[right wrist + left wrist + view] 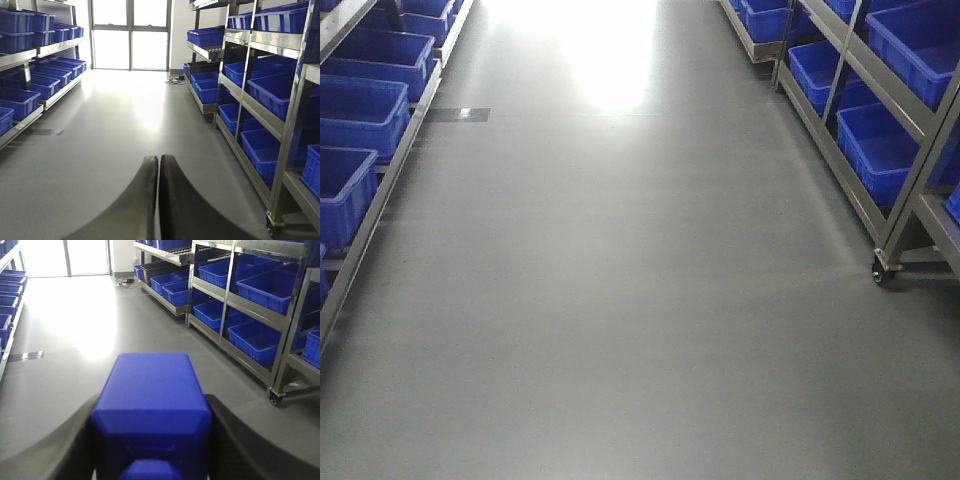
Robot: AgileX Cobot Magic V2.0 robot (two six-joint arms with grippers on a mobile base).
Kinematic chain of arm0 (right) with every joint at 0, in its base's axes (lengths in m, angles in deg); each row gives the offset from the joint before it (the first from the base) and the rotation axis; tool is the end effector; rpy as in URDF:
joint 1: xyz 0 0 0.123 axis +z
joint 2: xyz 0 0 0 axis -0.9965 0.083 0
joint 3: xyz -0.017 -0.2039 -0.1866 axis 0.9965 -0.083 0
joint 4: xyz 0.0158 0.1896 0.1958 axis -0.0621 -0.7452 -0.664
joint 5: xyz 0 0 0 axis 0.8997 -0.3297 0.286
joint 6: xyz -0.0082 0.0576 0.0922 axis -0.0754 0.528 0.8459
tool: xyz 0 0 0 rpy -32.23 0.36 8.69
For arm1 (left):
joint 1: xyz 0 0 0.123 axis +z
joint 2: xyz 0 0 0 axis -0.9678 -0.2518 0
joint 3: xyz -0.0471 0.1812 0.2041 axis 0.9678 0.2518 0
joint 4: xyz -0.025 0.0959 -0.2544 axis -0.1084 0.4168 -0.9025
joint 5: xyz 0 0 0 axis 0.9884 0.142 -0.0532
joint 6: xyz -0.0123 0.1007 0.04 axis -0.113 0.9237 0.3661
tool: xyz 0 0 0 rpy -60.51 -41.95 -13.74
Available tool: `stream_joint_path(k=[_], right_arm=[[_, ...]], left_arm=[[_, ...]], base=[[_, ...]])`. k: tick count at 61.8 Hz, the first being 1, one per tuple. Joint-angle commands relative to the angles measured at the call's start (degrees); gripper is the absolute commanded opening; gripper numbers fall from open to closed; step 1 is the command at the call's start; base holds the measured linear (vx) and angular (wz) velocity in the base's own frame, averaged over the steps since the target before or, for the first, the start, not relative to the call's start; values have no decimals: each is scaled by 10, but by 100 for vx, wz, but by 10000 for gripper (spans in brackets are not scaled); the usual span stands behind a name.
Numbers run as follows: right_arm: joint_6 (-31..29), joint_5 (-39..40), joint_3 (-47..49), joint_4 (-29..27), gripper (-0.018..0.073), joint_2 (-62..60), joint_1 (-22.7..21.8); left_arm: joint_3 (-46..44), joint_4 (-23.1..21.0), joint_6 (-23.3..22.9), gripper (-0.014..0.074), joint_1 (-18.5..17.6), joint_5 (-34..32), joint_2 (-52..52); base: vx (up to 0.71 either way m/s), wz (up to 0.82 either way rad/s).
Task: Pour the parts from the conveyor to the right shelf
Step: 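Turn into the aisle between the shelves of blue bins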
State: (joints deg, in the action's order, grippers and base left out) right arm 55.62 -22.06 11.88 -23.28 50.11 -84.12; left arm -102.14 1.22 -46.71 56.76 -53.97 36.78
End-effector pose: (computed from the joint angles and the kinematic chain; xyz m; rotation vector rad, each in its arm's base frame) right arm 0.1052 0.0022 0.1953 -0.0230 1.5806 0.0093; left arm 0.0759 -0.0167 0.2848 0.2394 1.7049 -0.1600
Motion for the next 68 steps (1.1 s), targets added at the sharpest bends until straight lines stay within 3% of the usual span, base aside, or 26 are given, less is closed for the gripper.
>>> stream_joint_path(k=[1, 38, 68], right_arm=[[-3, 43, -9, 2, -9, 9, -2], [-3, 43, -9, 2, -9, 9, -2], [-3, 43, -9, 2, -9, 9, -2]], left_arm=[[-15, 0, 0, -6, -4, -45, -10], [-15, 0, 0, -6, -4, -45, -10], [-15, 0, 0, -6, -4, -45, -10]], base=[[48, -12], [57, -13], [65, 12]])
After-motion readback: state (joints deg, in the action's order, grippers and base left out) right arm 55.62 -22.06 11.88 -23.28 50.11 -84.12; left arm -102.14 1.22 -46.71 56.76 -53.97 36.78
